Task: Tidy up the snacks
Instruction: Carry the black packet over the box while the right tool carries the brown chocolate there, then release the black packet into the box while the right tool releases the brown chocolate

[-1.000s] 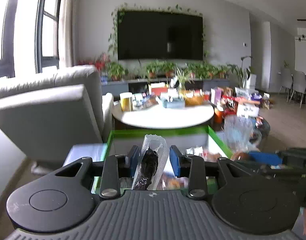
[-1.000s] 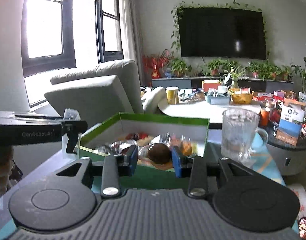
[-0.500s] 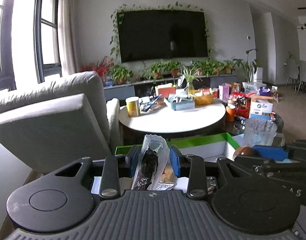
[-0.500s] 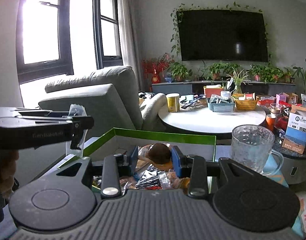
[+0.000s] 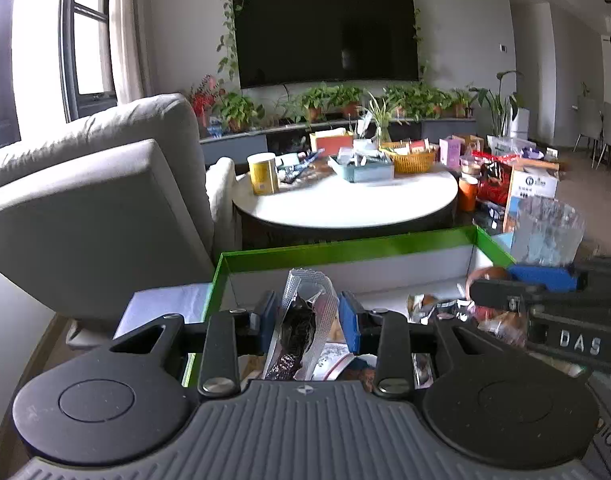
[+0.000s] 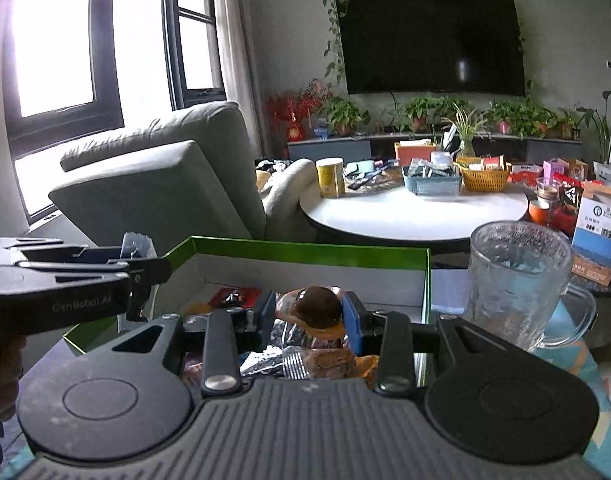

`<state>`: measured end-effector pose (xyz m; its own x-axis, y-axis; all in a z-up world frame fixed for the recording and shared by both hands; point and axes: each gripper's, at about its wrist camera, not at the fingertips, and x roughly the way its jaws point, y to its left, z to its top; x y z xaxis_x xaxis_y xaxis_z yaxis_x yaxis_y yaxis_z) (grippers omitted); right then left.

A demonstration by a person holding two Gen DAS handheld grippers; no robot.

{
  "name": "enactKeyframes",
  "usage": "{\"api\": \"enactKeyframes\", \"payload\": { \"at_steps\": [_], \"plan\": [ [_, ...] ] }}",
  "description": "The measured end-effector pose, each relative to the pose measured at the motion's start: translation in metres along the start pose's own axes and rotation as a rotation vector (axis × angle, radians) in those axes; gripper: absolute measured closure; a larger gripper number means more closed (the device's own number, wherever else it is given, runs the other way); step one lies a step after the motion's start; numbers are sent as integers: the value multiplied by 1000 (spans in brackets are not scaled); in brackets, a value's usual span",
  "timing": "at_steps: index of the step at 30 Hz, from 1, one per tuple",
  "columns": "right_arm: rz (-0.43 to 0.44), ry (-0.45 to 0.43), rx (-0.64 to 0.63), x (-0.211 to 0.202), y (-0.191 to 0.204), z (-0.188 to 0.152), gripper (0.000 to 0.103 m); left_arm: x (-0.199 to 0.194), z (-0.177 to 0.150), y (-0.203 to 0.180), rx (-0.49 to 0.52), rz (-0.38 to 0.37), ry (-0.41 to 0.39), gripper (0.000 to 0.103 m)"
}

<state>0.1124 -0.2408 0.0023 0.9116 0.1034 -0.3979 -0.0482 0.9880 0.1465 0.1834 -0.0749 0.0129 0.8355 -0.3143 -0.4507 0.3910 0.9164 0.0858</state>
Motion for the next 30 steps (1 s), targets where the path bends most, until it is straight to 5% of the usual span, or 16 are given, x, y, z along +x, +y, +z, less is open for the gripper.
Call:
{"api": "enactKeyframes", "payload": {
  "at_steps": [12,30],
  "plan": [
    [-37,31,24,15,-2,0,63,8,-10,-7,43,4,30,57],
    [2,22,-34,-30,23,-20,59,-47,-30,-9,-20,10,20,56]
  ]
}}
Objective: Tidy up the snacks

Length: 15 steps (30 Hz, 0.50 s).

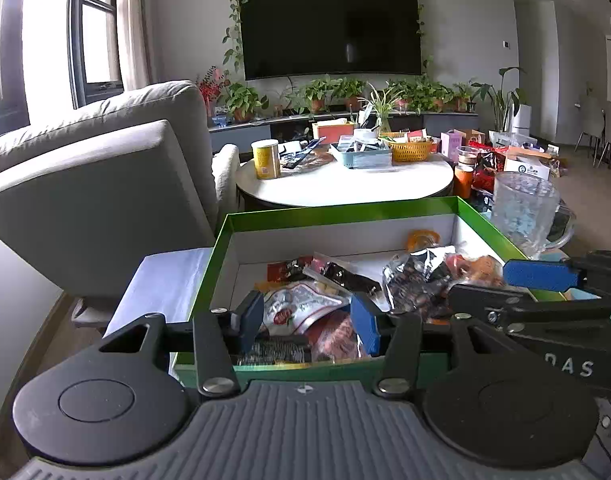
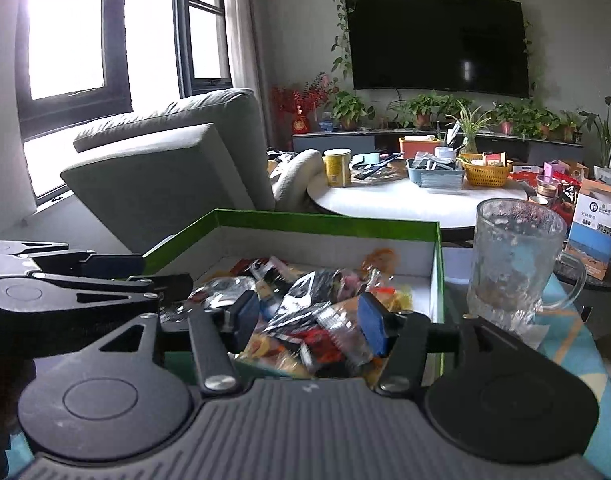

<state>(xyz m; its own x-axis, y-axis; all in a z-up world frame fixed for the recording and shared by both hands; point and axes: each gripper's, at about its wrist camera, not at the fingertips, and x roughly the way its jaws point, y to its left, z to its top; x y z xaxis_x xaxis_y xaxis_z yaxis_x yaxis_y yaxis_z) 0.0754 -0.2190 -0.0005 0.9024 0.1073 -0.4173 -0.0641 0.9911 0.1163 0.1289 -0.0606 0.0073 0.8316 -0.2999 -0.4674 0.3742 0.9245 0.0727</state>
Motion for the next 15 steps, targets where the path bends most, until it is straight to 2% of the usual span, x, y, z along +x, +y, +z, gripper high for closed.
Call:
{"api": "enactKeyframes", "payload": {
  "at_steps": [5,15],
  "plan": [
    [16,13,-5,-12,7,-7,59,-23,-9,-5,-3,-21,-6,54],
    [15,15,19,-34,13,-17,59,-51,-22,-4,-19,23,-15,52]
  ]
}}
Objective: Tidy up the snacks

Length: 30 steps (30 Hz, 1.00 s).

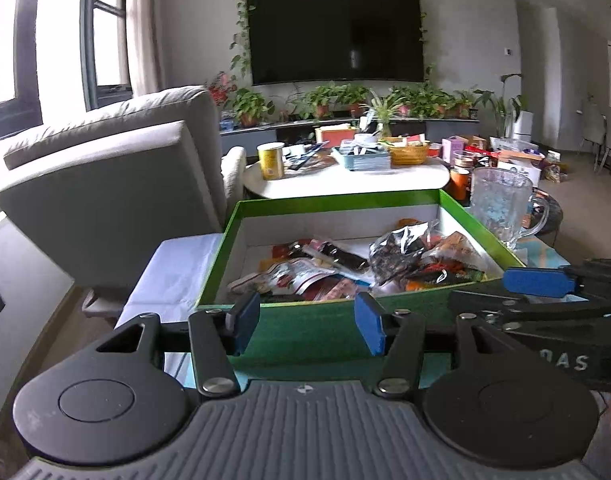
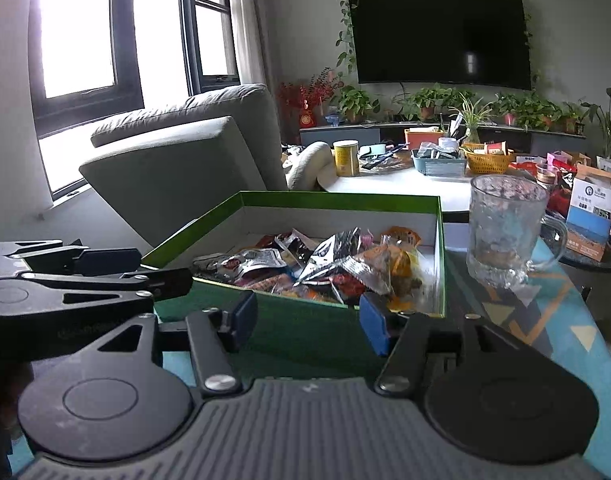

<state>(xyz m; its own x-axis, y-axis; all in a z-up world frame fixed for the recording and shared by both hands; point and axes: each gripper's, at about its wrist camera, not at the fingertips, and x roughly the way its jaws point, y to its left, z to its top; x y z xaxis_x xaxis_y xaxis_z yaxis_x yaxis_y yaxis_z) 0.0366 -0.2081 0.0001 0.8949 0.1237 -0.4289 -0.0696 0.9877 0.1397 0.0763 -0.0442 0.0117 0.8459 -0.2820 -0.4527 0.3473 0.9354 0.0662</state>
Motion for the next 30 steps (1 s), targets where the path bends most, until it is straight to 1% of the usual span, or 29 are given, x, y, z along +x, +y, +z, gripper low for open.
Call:
{"api": "enactKeyframes", "payload": {
  "at_steps": [3,5,9,12,16,20,27,30],
  "plan": [
    [-5,-2,4,-6,1,-3,59,-8,-5,2,-15,30,-4,45],
    [-9,-3,8,-10,3,-4,59,-13,-9,3,-18,47,-2,44],
    [-19,5,20,-16,5,-7,59,-21,-14,2,-24,65,8,39],
    [-29,9,32,-22,6,-10,59,-28,-19,1,-24,74,10,38],
    [-60,-9,53,-29,8,-15,58,-35,-25,2,-19,99,16,38],
    [-76,-1,52,-33,11,-19,58,-45,-28,4,-30,116,18,38],
    [-102,-50,26,-48,18,-23,58,-61,-30,6,-36,123,3,38],
    [-110,-62,11,-52,20,-24,58,-68,-32,5,-39,111,-9,38]
  ]
}}
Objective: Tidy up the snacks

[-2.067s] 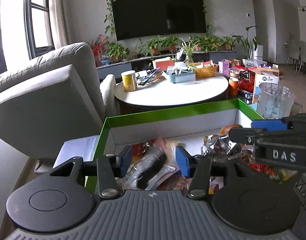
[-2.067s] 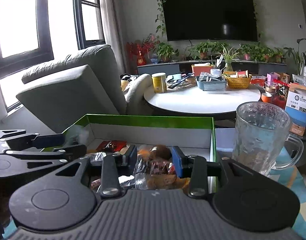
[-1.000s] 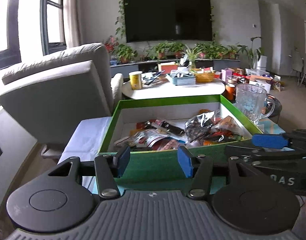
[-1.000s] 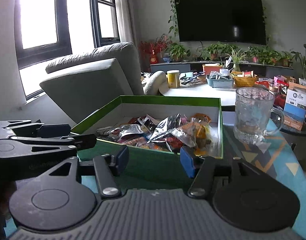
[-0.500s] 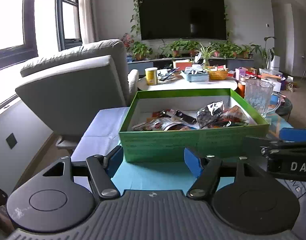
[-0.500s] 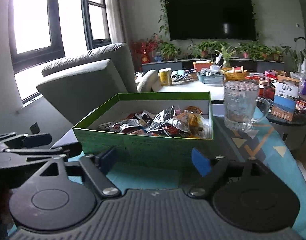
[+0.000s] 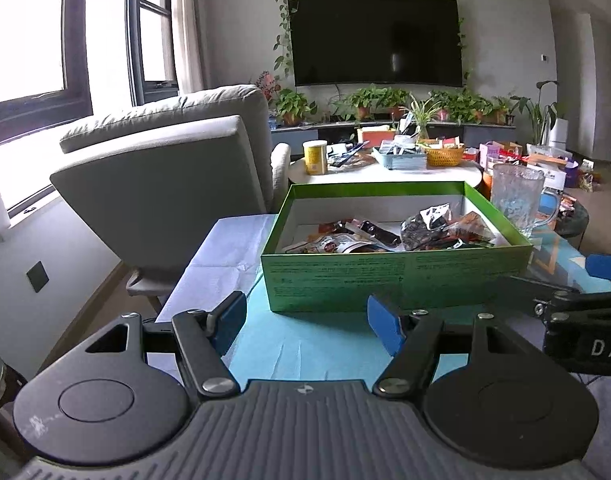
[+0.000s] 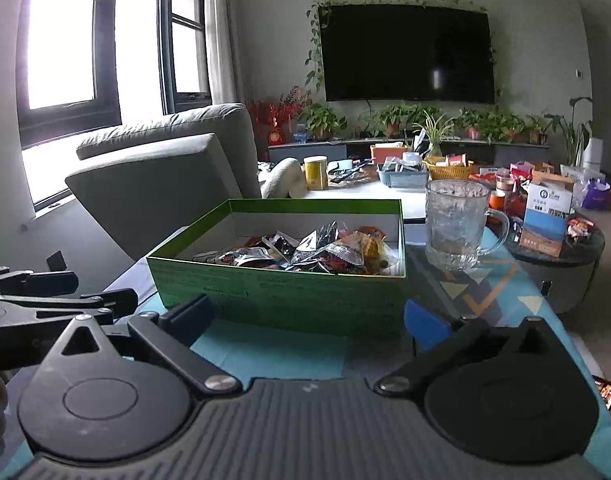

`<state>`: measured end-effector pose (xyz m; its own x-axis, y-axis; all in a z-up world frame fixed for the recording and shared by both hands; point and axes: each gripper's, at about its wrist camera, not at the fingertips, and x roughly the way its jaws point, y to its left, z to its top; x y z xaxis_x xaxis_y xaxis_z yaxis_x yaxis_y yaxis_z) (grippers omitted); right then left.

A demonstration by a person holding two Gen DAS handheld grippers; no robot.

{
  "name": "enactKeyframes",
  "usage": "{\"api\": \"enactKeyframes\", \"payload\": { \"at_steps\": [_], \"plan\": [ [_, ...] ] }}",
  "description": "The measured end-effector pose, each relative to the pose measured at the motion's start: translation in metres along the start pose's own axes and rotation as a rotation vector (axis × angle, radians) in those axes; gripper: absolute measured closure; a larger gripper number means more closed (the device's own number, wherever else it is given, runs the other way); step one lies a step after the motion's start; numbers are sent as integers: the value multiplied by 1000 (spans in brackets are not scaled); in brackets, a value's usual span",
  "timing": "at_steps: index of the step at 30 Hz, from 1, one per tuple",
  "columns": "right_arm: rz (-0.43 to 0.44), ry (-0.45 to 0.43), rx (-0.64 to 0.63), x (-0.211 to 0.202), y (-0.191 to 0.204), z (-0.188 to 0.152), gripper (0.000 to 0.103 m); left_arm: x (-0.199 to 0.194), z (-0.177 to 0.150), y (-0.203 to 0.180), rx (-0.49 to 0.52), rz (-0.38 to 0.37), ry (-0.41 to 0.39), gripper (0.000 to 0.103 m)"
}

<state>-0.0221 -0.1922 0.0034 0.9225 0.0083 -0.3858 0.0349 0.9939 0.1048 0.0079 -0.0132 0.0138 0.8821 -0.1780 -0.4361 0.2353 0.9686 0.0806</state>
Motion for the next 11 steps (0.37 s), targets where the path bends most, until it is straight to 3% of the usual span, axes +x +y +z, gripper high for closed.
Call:
{"api": "enactKeyframes", "payload": {
  "at_steps": [11],
  "plan": [
    [13,-2,0,-9,2,-1,58,-11,-4,-2,2,3,-11,38]
  ]
}}
